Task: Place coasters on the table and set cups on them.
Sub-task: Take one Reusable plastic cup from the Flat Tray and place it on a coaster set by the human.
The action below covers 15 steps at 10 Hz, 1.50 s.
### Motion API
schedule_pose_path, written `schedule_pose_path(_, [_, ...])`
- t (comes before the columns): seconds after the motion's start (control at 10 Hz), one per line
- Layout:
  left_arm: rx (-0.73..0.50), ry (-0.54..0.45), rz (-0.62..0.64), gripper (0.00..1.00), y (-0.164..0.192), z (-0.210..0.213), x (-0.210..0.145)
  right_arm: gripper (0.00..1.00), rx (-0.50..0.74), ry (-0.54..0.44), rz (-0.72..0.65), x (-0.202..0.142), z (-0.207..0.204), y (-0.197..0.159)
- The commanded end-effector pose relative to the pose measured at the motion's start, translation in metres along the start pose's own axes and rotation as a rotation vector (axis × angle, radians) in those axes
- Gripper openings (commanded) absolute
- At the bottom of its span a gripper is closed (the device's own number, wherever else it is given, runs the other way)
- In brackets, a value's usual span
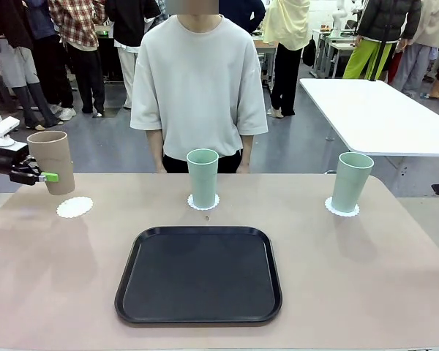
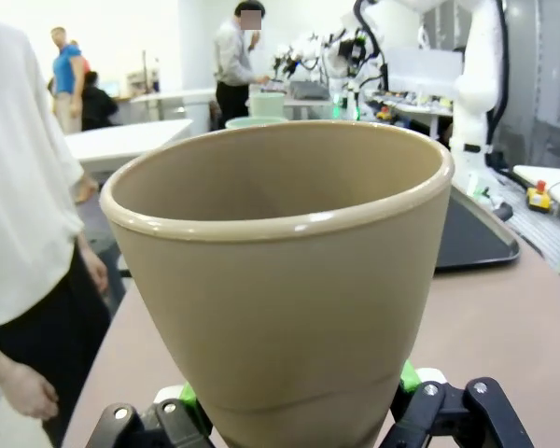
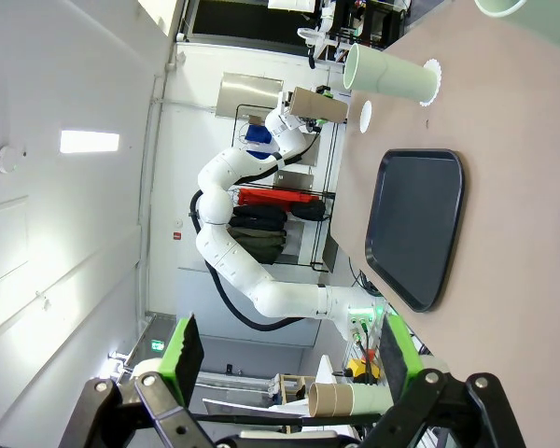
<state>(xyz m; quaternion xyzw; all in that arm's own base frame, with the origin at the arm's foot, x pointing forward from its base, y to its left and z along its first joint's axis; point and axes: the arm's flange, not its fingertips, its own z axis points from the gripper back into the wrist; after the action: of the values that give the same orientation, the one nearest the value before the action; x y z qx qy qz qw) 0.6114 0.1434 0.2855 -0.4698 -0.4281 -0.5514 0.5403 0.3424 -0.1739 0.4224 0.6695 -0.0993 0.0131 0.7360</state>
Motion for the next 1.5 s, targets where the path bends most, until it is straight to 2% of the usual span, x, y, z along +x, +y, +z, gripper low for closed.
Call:
schedule_pose_path(0.0, [0.01,-0.007,-0.011,0.82,0.0,-0.008,-0.009,1.0,0.011,0.0,0.008,0.0,0.0,0.0])
schedule_pose_path(0.2, [0.006,-0.028,0.004,0.82,-0.001,-0.012,-0.015,1.0,0.011,0.0,0.008,0.0,0.0,0.0])
schedule_pose_path(0.3, [0.078,-0.073,0.082,0.82,-0.004,-0.014,0.0,1.0,0.011,0.0,0.008,0.0,0.0,0.0])
schedule_pose_path(0.4, [-0.007,-0.01,0.017,0.82,0.001,-0.01,-0.017,1.0,0.011,0.0,0.008,0.0,0.0,0.0])
schedule_pose_path(0.8, [0.003,-0.024,0.039,0.82,0.0,-0.011,-0.018,1.0,0.011,0.0,0.008,0.0,0.0,0.0])
schedule_pose_path(1.4, [-0.101,-0.009,-0.018,0.82,-0.017,-0.016,-0.036,1.0,0.011,0.0,0.008,0.0,0.0,0.0])
